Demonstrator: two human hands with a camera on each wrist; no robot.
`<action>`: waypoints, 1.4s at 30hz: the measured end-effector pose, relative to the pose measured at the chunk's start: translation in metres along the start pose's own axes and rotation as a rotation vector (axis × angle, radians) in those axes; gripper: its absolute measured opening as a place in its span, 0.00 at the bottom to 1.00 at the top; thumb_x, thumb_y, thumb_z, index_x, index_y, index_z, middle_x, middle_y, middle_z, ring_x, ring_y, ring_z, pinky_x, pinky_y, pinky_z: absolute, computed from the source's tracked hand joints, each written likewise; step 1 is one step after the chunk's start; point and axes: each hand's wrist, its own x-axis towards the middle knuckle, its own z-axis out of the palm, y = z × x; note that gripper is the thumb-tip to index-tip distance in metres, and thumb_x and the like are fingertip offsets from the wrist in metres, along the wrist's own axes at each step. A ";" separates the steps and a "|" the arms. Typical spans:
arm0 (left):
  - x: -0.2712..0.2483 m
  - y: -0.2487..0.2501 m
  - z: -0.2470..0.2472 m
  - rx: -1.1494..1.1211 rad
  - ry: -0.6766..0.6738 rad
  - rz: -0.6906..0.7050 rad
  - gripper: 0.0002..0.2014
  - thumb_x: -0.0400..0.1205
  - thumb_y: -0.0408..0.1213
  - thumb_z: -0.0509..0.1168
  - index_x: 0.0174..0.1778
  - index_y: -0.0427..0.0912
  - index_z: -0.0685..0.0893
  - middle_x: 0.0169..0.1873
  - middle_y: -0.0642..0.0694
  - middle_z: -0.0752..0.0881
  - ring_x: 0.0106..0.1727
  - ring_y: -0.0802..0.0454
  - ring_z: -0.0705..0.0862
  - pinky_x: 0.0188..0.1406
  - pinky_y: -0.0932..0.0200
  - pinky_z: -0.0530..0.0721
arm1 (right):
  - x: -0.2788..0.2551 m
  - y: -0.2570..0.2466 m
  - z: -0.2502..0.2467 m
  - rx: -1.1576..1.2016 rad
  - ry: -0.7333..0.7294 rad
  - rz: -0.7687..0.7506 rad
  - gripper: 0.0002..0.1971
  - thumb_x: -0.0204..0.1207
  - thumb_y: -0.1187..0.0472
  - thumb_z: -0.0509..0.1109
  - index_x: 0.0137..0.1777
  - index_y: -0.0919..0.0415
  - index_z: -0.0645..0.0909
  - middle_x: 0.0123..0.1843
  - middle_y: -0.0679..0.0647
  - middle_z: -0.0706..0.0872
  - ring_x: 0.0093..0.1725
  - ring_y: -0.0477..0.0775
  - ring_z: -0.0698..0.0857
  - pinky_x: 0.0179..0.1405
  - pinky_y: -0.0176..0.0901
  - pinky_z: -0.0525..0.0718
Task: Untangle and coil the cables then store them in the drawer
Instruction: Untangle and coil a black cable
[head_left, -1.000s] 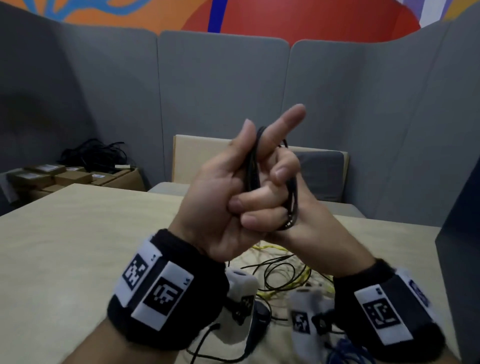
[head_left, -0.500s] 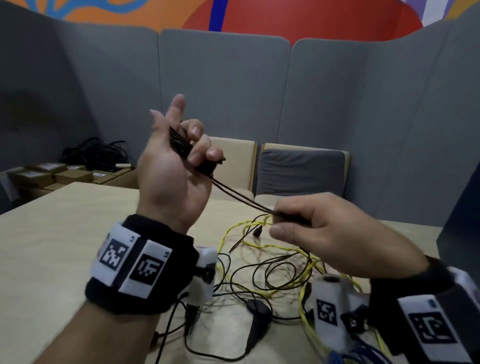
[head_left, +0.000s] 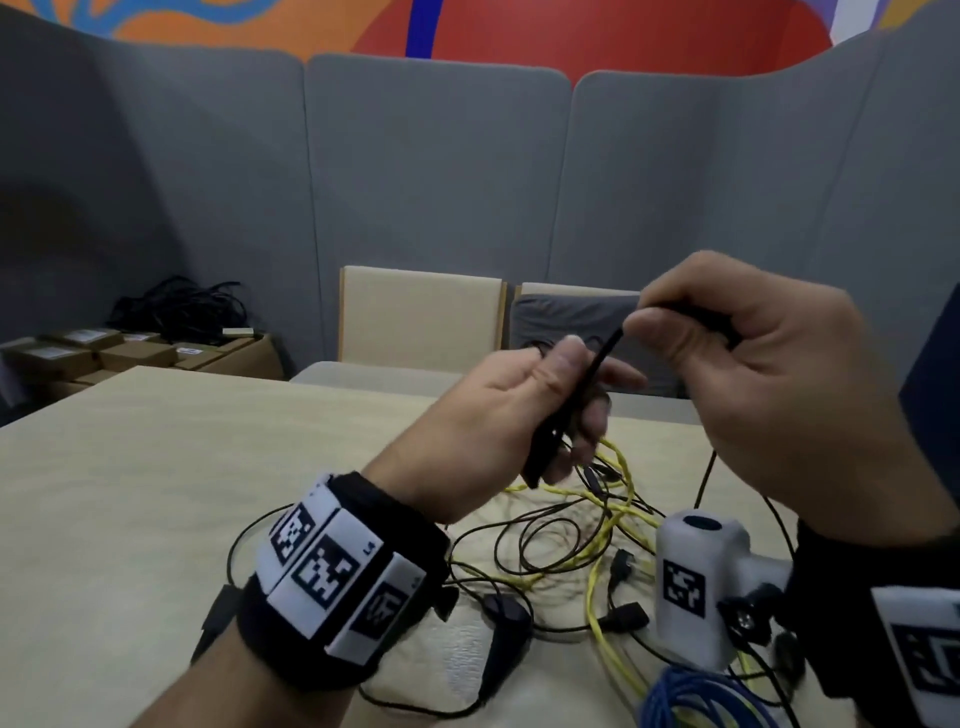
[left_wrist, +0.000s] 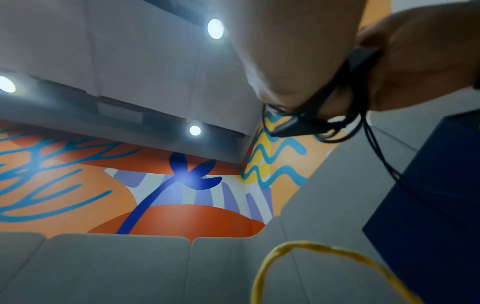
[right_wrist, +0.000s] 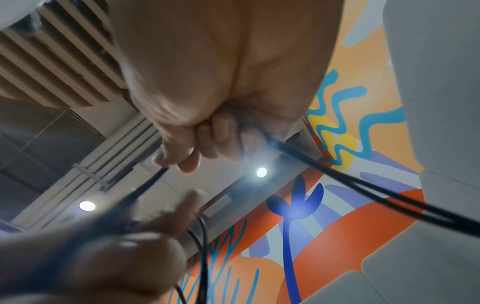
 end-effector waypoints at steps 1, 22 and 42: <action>-0.002 0.002 0.002 -0.050 -0.054 -0.014 0.21 0.83 0.52 0.53 0.46 0.44 0.87 0.31 0.47 0.80 0.28 0.53 0.77 0.24 0.61 0.71 | 0.000 0.002 -0.001 -0.002 0.018 0.011 0.06 0.79 0.56 0.71 0.40 0.51 0.81 0.32 0.44 0.80 0.29 0.40 0.76 0.28 0.24 0.67; -0.002 0.030 -0.009 -0.788 -0.043 0.249 0.23 0.86 0.49 0.48 0.72 0.40 0.71 0.45 0.46 0.82 0.20 0.62 0.71 0.17 0.71 0.67 | -0.009 0.028 0.040 0.010 -0.369 0.238 0.13 0.83 0.45 0.60 0.40 0.48 0.75 0.31 0.45 0.79 0.31 0.43 0.75 0.30 0.39 0.74; 0.003 0.003 -0.019 0.389 0.396 0.229 0.21 0.87 0.47 0.56 0.76 0.50 0.72 0.38 0.52 0.84 0.29 0.59 0.81 0.32 0.68 0.77 | -0.001 -0.005 0.007 -0.183 -0.383 0.062 0.06 0.76 0.51 0.71 0.38 0.48 0.83 0.24 0.40 0.78 0.29 0.38 0.78 0.27 0.30 0.72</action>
